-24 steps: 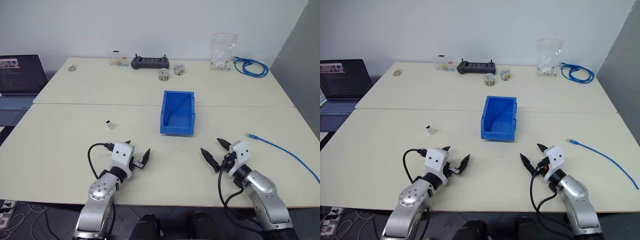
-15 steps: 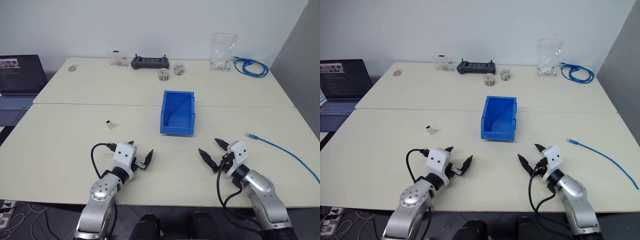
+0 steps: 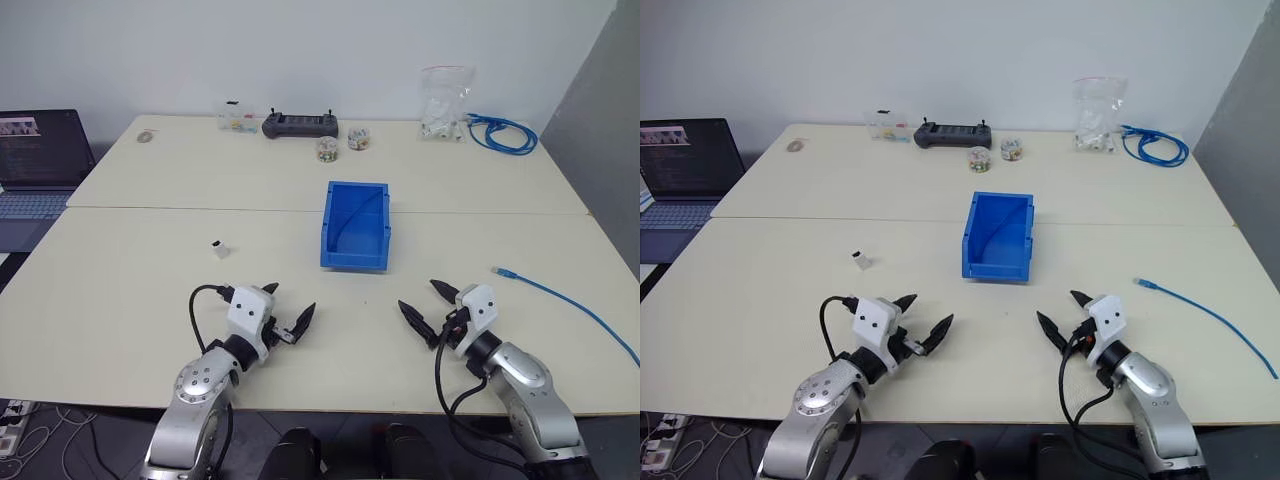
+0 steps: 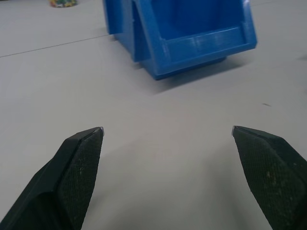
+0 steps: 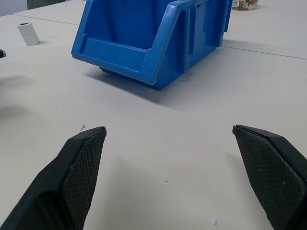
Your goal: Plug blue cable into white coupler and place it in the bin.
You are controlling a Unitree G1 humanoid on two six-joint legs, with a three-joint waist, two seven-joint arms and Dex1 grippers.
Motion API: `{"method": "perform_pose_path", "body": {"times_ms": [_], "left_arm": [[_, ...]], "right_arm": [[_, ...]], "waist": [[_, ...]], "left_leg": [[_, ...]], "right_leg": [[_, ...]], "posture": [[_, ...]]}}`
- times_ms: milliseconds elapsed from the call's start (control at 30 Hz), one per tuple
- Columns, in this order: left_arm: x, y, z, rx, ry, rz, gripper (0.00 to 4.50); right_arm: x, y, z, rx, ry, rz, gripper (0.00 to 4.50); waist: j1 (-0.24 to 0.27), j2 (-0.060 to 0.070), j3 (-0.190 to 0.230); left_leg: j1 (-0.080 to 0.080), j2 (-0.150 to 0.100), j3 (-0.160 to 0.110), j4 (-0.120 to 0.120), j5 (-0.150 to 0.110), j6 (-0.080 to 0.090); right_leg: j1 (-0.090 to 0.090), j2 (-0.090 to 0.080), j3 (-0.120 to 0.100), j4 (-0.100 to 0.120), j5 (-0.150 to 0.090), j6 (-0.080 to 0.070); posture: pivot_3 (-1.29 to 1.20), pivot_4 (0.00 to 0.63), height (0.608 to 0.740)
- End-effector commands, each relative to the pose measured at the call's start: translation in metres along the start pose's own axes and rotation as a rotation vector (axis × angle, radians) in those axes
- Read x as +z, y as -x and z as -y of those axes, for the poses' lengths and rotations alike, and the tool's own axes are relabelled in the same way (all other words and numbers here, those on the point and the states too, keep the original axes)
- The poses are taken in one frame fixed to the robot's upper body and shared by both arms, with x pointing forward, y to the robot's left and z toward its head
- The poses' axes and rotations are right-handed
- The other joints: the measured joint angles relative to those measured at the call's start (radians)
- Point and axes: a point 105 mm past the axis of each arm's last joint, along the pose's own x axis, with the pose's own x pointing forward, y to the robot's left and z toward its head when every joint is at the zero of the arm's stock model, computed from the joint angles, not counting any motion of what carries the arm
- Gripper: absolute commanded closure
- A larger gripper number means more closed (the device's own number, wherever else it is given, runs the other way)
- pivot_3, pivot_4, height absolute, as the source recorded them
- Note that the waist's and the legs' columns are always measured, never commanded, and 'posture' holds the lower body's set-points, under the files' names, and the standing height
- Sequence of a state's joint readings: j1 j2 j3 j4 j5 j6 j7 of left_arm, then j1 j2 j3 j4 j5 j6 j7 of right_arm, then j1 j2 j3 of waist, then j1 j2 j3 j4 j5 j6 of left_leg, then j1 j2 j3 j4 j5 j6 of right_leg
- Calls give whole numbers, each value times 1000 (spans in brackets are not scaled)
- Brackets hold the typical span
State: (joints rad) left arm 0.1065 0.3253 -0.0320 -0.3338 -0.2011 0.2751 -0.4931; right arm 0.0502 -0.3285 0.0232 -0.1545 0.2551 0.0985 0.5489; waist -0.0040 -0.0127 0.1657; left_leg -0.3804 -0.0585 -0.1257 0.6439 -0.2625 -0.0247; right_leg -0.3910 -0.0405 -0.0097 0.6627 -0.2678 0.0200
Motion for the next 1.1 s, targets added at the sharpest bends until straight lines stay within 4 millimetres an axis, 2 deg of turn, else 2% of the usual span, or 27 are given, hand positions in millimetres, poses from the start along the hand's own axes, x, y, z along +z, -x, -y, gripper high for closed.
{"method": "perform_pose_path", "body": {"times_ms": [33,267,400,467,533,633,767,833,967,1100], "left_arm": [[25,-2,5,-77,-37,89,0],[42,-11,22,-250,-129,105,0],[50,-23,27,-307,-184,86,0],[55,-30,29,-331,-180,87,0],[62,-38,34,-370,-206,79,0],[70,-46,41,-411,-228,71,0],[80,-53,57,-488,-266,74,0],[83,-56,62,-504,-267,81,0],[86,-60,71,-528,-282,94,0],[87,-60,77,-545,-289,99,0]], "right_arm": [[14,1,-3,18,35,44,19],[22,8,4,2,5,50,19],[44,19,24,9,6,50,19],[51,26,42,11,69,10,19],[55,33,77,10,138,-97,19],[62,40,115,-1,181,-219,19],[53,50,174,-50,208,-475,19],[49,53,188,-54,201,-549,19],[42,57,200,-7,178,-678,19],[34,59,195,99,147,-762,19]], "waist": [[1,0,0],[2,0,0],[3,2,2],[3,2,2],[2,2,2],[1,2,3],[-5,2,4],[-4,2,4],[-7,3,5],[-7,3,5]], "left_leg": [[0,0,0,0,0,0],[0,0,0,0,0,0],[0,0,0,0,0,0],[0,-1,0,1,0,0],[0,-1,0,1,0,0],[0,-1,2,1,0,1],[1,1,6,0,0,1],[1,1,9,1,0,1],[0,3,16,1,0,1],[1,3,17,1,1,0]], "right_leg": [[0,0,0,0,0,0],[0,0,0,0,0,0],[0,0,0,0,0,0],[1,0,0,0,0,0],[1,0,0,-1,0,0],[2,1,0,-1,0,1],[2,2,0,0,1,0],[2,2,0,0,3,-4],[2,0,2,-1,3,-5],[1,0,3,-1,3,-4]], "posture": [[0,150,740],[0,150,740],[0,150,740],[0,150,740],[0,150,740],[0,150,740],[0,150,740],[0,150,740],[0,150,740],[0,150,740]]}}
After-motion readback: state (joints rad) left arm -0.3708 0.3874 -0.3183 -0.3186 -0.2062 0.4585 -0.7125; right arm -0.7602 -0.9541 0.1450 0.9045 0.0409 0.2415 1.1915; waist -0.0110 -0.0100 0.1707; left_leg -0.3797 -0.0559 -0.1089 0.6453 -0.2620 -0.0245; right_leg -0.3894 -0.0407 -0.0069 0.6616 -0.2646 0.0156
